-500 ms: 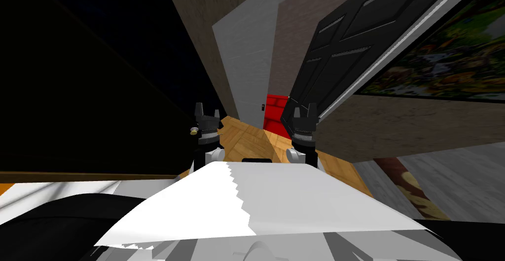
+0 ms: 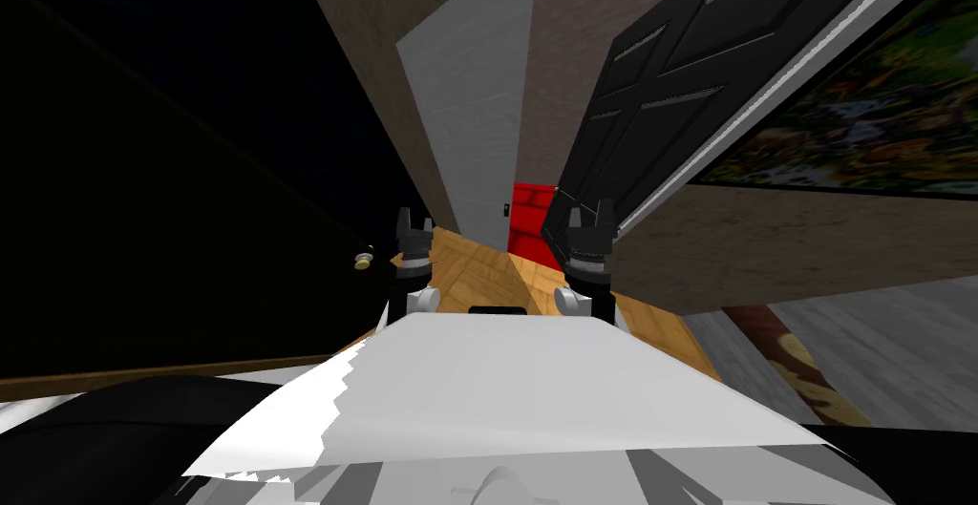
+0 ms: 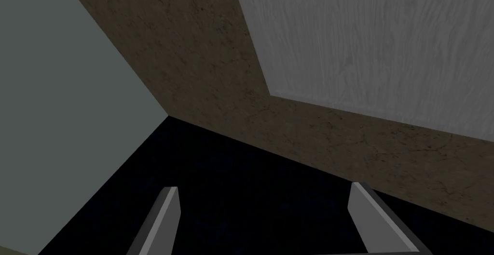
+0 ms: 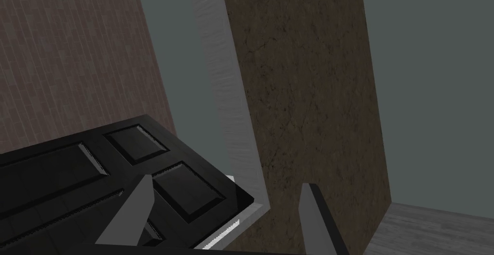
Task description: Push the door open
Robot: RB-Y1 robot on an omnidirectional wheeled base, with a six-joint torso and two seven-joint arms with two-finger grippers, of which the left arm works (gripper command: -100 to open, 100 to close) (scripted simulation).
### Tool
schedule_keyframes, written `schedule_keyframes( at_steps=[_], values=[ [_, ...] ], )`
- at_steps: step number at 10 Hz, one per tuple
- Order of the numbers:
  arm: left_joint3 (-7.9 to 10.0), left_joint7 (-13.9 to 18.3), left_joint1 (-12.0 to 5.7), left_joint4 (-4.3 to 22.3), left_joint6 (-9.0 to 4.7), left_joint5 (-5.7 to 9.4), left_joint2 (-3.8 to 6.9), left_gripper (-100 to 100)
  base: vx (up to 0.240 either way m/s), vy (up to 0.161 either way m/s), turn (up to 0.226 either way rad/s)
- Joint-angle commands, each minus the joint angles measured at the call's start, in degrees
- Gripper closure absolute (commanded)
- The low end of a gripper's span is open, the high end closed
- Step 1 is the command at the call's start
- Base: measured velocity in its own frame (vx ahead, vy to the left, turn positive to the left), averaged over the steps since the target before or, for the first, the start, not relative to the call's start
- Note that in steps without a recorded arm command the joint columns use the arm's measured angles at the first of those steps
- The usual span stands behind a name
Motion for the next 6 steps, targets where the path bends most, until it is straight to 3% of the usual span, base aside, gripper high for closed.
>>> schedule_keyframes(
  at_steps=[1, 6],
  values=[
    [-0.31, 0.03, -0.33, 2.25, -0.52, -0.10, 0.40, -100, 0.132, -0.017, -0.090],
    [-0.98, 0.04, -1.10, 7.04, -1.81, -0.36, 0.97, -100, 0.096, -0.013, -0.045]
  ],
)
